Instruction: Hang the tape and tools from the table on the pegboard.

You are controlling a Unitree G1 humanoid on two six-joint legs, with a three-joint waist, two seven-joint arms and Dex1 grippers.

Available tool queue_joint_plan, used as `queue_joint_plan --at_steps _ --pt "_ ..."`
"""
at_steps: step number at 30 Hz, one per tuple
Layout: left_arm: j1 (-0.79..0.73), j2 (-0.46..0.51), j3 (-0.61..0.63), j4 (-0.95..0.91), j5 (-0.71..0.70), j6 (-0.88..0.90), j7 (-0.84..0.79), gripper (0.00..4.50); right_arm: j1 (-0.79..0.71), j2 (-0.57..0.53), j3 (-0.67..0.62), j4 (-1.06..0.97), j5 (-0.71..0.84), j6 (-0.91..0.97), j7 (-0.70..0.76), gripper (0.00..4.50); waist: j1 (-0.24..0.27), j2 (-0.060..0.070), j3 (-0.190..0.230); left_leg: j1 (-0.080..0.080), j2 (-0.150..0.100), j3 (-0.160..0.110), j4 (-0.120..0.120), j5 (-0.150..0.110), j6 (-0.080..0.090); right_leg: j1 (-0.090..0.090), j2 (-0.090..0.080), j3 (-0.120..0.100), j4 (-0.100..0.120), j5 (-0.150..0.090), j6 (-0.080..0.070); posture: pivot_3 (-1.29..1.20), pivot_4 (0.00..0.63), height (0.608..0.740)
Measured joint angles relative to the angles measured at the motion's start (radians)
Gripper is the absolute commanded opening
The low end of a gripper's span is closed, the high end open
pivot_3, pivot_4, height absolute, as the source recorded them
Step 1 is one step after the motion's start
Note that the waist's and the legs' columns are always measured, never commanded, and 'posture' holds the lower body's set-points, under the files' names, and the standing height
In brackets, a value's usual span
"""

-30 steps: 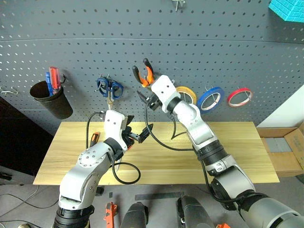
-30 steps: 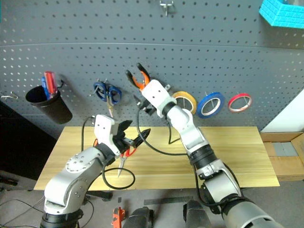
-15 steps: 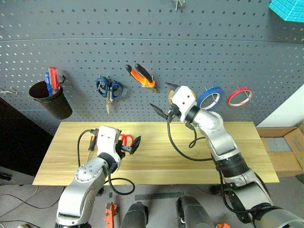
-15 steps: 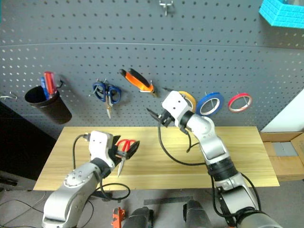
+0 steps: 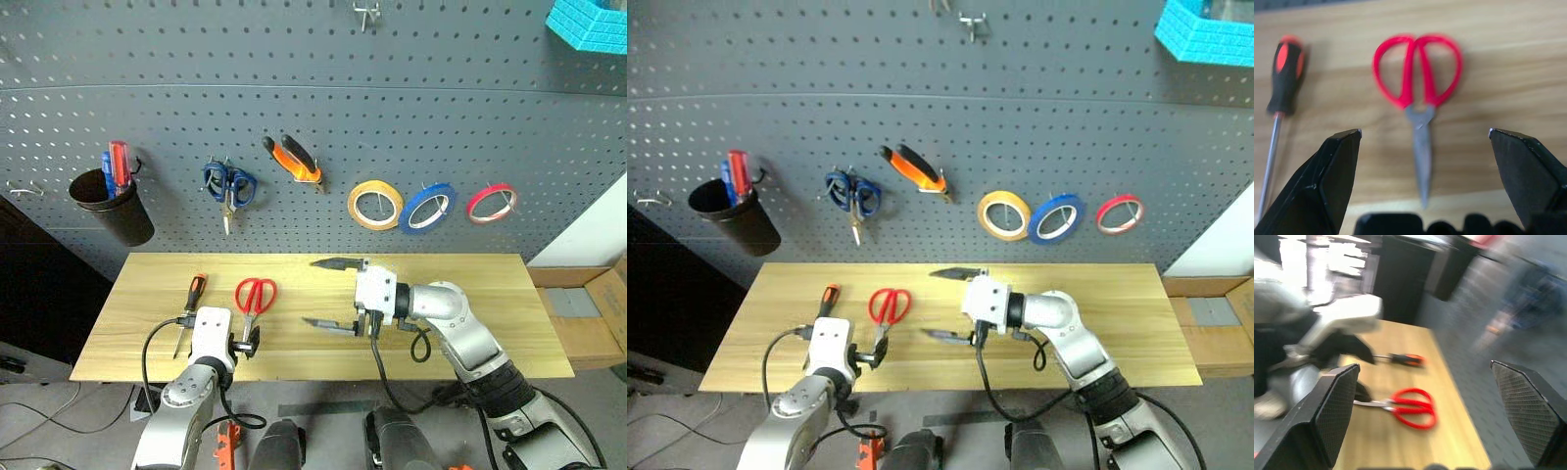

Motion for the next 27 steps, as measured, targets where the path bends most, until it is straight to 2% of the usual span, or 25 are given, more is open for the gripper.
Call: queue_joint_plan --at_steps 9,17,27 --pt "-0.086 -0.017 0.004 0.164 0.044 -0.001 0.024 4.50 -0.060 -0.010 0.064 0.177 -0.026 -0.146 0.141 4.45 0.002 -0.001 0.001 -0.001 0.000 -0.001 0.000 0.000 0.000 0.000 -0.001 -0.001 0.000 0.000 0.000 0.03 0.218 0.740" --pt "-0.161 -0.018 -0.007 0.295 0.054 -0.016 -0.012 4.50 -0.063 -0.012 0.092 0.334 -0.113 -0.215 0.150 4.45 0.002 -0.001 0.005 -0.001 0.000 -0.001 0.000 0.000 0.000 -0.001 -0.003 -0.001 0.000 0.000 0.000 0.03 0.230 0.740" --pt "-0.275 0.003 -0.022 0.414 0.060 -0.025 -0.089 4.50 -0.098 -0.001 0.092 0.402 -0.159 -0.202 0.148 4.45 0.002 -0.001 0.006 -0.001 0.000 -0.001 0.000 0.000 0.000 -0.001 -0.003 -0.001 0.000 0.000 0.000 0.02 0.226 0.740"
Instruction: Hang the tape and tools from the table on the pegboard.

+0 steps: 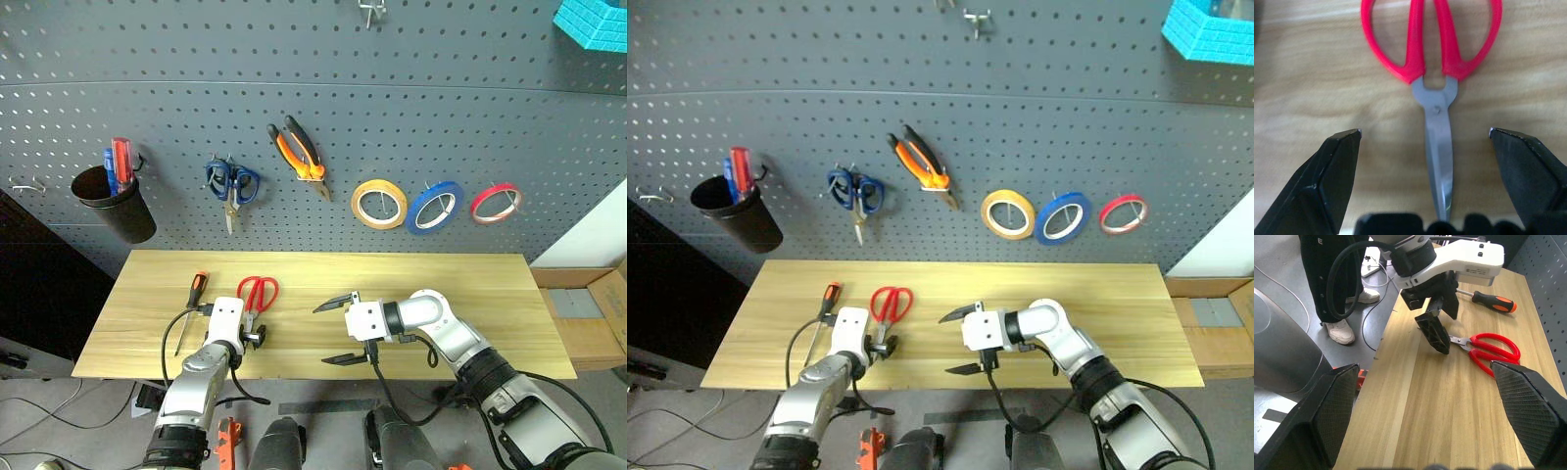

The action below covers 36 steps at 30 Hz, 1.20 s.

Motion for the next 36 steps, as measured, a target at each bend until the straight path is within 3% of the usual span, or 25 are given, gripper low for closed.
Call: queue_joint_plan --at_steps 5,7,16,20,36 --pt "-0.059 0.013 -0.011 0.068 0.002 -0.016 -0.037 4.50 -0.006 0.015 0.000 0.011 -0.019 0.024 0.001 4.45 0.000 0.000 0.000 0.000 0.000 0.000 0.000 0.000 0.000 0.000 0.000 0.000 0.000 0.000 0.000 0.02 0.226 0.740" --pt "-0.070 0.021 -0.011 0.081 0.002 -0.017 -0.049 4.12 -0.009 0.017 0.000 0.024 -0.021 0.027 0.001 4.50 -0.001 0.000 0.000 0.000 0.000 0.000 0.000 0.000 0.000 0.000 -0.001 0.000 -0.001 0.000 0.000 0.02 0.224 0.740" --pt "-0.077 0.033 -0.029 0.094 0.003 -0.017 -0.081 1.11 -0.039 0.024 -0.003 0.078 -0.027 0.025 -0.002 4.50 -0.003 0.000 0.000 0.000 0.000 0.000 0.000 0.000 0.000 0.000 -0.001 0.000 -0.001 0.000 0.000 0.02 0.214 0.740" --pt "-0.084 0.035 -0.027 0.107 0.008 -0.026 -0.072 0.17 -0.051 0.028 -0.004 0.104 -0.028 0.007 -0.009 4.50 -0.002 0.000 0.000 0.000 0.000 0.000 0.000 0.000 0.000 0.000 -0.001 0.000 -0.001 0.000 0.000 0.03 0.208 0.740" --pt "-0.031 0.035 -0.021 0.053 0.021 -0.040 -0.044 0.17 -0.087 0.037 -0.013 0.152 -0.023 -0.035 -0.017 4.50 -0.002 0.000 -0.001 -0.001 0.000 -0.001 -0.001 0.000 0.000 -0.001 -0.001 0.001 -0.001 0.000 0.000 0.04 0.151 0.740"
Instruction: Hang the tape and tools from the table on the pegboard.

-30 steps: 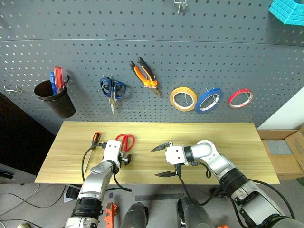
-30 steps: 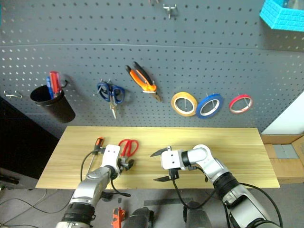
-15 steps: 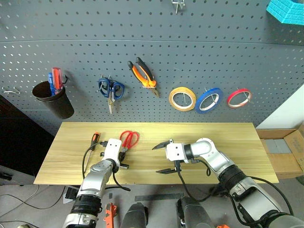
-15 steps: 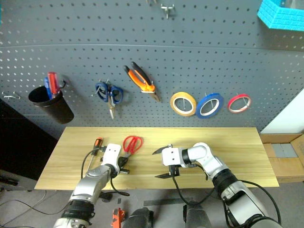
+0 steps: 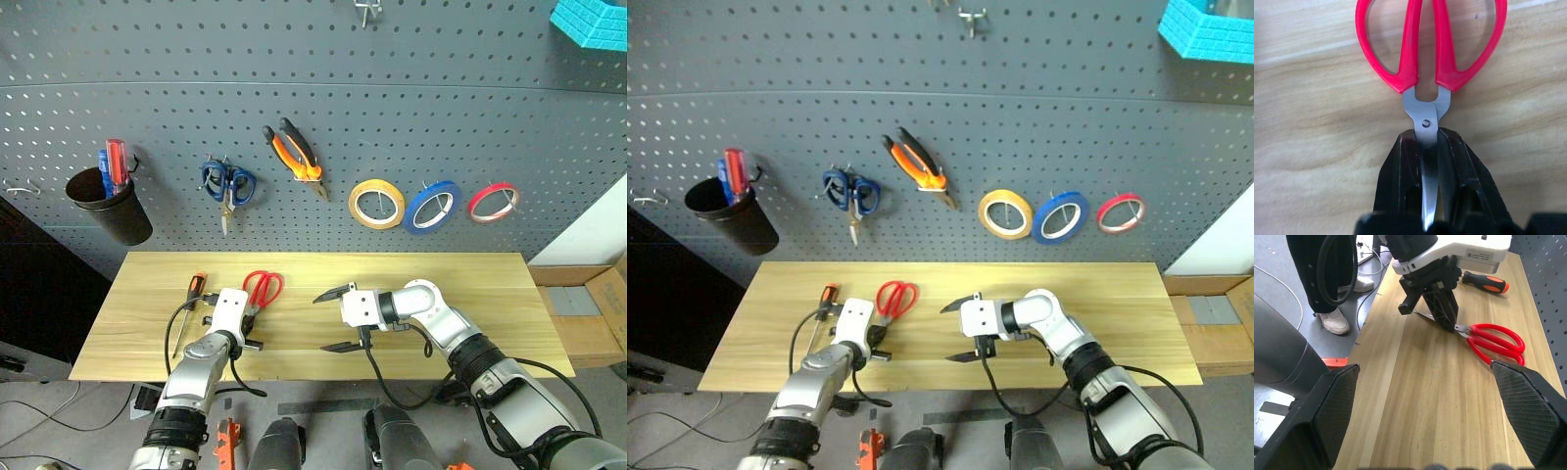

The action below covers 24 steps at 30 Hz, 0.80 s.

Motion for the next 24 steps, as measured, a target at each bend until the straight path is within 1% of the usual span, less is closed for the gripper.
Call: queue_joint_plan --at_steps 4,8,10,14,16,19,21,24 --pt "0.115 0.010 -0.005 -0.146 0.009 -0.018 -0.005 0.17 0.019 0.001 -0.047 -0.061 0.054 0.063 0.000 4.50 0.002 0.000 0.000 -0.002 0.001 0.000 -0.001 0.000 -0.001 -0.001 -0.001 0.000 -0.002 0.000 0.000 0.04 0.142 0.740" --pt "0.247 0.054 -0.016 -0.354 0.028 -0.071 -0.033 0.17 0.066 0.005 -0.115 -0.192 0.155 0.230 -0.008 4.50 0.008 -0.001 -0.002 -0.004 0.001 -0.003 -0.002 0.000 -0.001 0.000 -0.001 0.000 -0.008 0.000 0.000 0.07 0.118 0.740" --pt "0.319 0.089 -0.024 -0.468 0.061 -0.107 -0.037 0.17 0.093 0.008 -0.155 -0.266 0.218 0.330 -0.019 4.50 0.013 -0.001 -0.005 -0.004 0.001 -0.003 -0.004 -0.001 -0.002 0.000 -0.002 0.001 -0.010 0.000 0.000 0.07 0.106 0.740" --pt "0.441 0.138 -0.056 -0.676 0.193 -0.194 -0.005 0.17 0.129 0.008 -0.232 -0.407 0.339 0.506 -0.046 4.50 0.028 -0.001 -0.016 -0.004 0.001 -0.001 -0.010 0.000 -0.002 -0.001 -0.002 0.001 -0.014 0.000 0.000 0.09 0.080 0.740" --pt "0.457 0.140 -0.062 -0.732 0.240 -0.229 0.012 0.17 0.130 0.014 -0.241 -0.455 0.372 0.554 -0.053 4.50 0.034 0.001 -0.028 -0.003 0.001 -0.001 -0.013 0.000 -0.002 -0.001 -0.001 0.000 -0.015 0.000 0.000 0.09 0.076 0.740" --pt "0.445 0.141 -0.061 -0.765 0.293 -0.273 0.030 0.17 0.131 0.049 -0.254 -0.508 0.412 0.607 -0.090 4.50 0.039 0.002 -0.044 -0.003 0.001 0.000 -0.013 0.000 -0.001 -0.001 0.000 -0.001 -0.015 0.000 0.000 0.10 0.059 0.740" --pt "0.422 0.141 -0.051 -0.769 0.309 -0.285 0.039 0.17 0.131 0.062 -0.256 -0.520 0.420 0.616 -0.110 4.50 0.039 0.002 -0.055 -0.002 0.000 0.001 -0.013 0.000 -0.001 0.000 0.001 -0.001 -0.015 0.000 0.000 0.10 0.055 0.740" --pt "0.348 0.135 0.005 -0.761 0.309 -0.282 0.053 0.17 0.129 0.069 -0.258 -0.523 0.417 0.609 -0.132 4.50 0.045 0.000 -0.066 -0.001 -0.001 0.001 -0.012 0.000 -0.001 0.000 0.004 -0.001 -0.013 0.000 0.000 0.09 0.040 0.740"
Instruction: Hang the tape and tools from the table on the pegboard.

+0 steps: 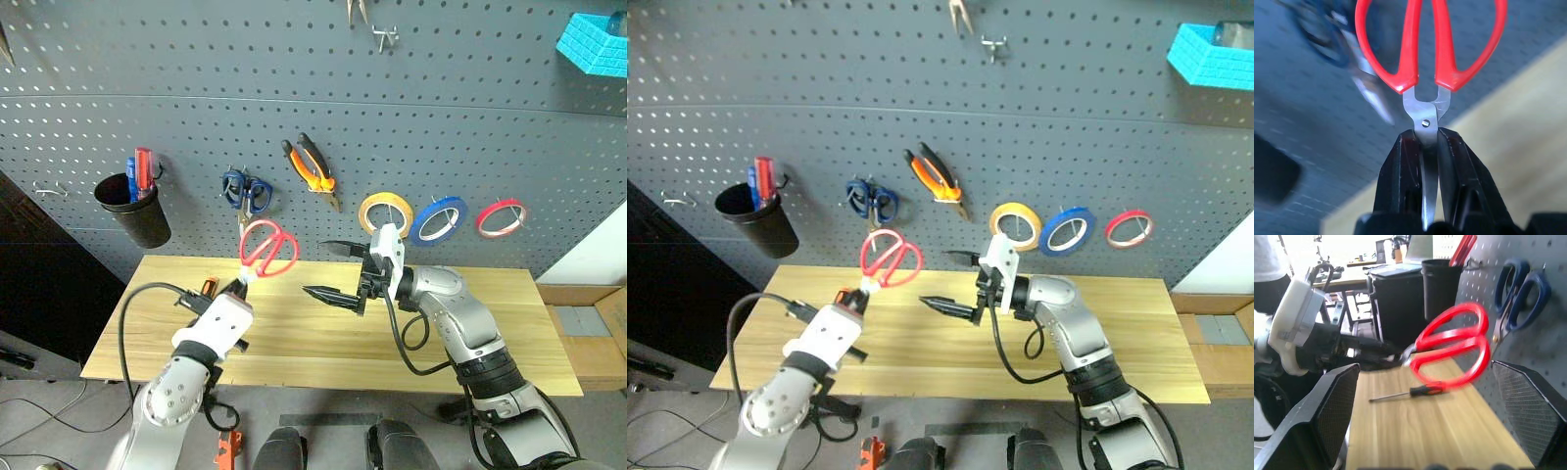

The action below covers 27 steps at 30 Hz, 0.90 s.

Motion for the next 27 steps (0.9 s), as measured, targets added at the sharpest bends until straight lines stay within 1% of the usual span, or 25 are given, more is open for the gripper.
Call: queue_joint_plan --at_steps 3,11,19,23,27 --pt "-0.072 -0.007 0.062 0.007 -0.008 0.000 0.014 0.17 -0.008 0.014 0.001 0.006 -0.008 -0.014 -0.006 4.50 0.002 0.000 -0.015 0.001 0.000 0.001 0.000 0.000 0.000 0.000 0.002 0.001 0.001 0.000 0.000 0.08 0.038 0.740" --pt "-0.127 -0.006 0.099 0.080 -0.009 -0.023 0.010 0.17 -0.025 0.014 -0.001 0.021 -0.012 -0.025 -0.020 4.50 0.005 -0.001 -0.033 0.002 0.000 0.002 0.001 0.000 0.000 0.000 0.005 0.002 0.001 0.000 -0.001 0.07 0.041 0.740" --pt "-0.146 -0.051 0.101 0.159 -0.082 0.025 -0.025 0.17 -0.037 0.008 -0.004 0.022 -0.013 -0.025 -0.023 4.50 0.005 0.000 -0.041 0.003 0.000 0.003 0.001 0.000 0.000 0.000 0.006 0.004 0.003 0.001 -0.001 0.06 0.050 0.740" --pt "-0.151 -0.053 0.092 0.192 -0.098 0.043 -0.049 0.17 -0.039 0.001 -0.007 0.028 -0.020 -0.026 -0.024 4.50 0.005 0.000 -0.042 0.003 0.000 0.003 0.002 0.000 0.000 0.000 0.007 0.004 0.004 0.001 -0.002 0.06 0.055 0.740" --pt "-0.187 -0.056 0.089 0.214 -0.115 0.065 -0.058 0.17 -0.040 0.000 -0.010 0.029 -0.020 -0.026 -0.026 4.50 0.005 0.000 -0.042 0.004 0.000 0.003 0.002 0.000 0.000 0.001 0.007 0.004 0.005 0.001 -0.002 0.06 0.058 0.740"
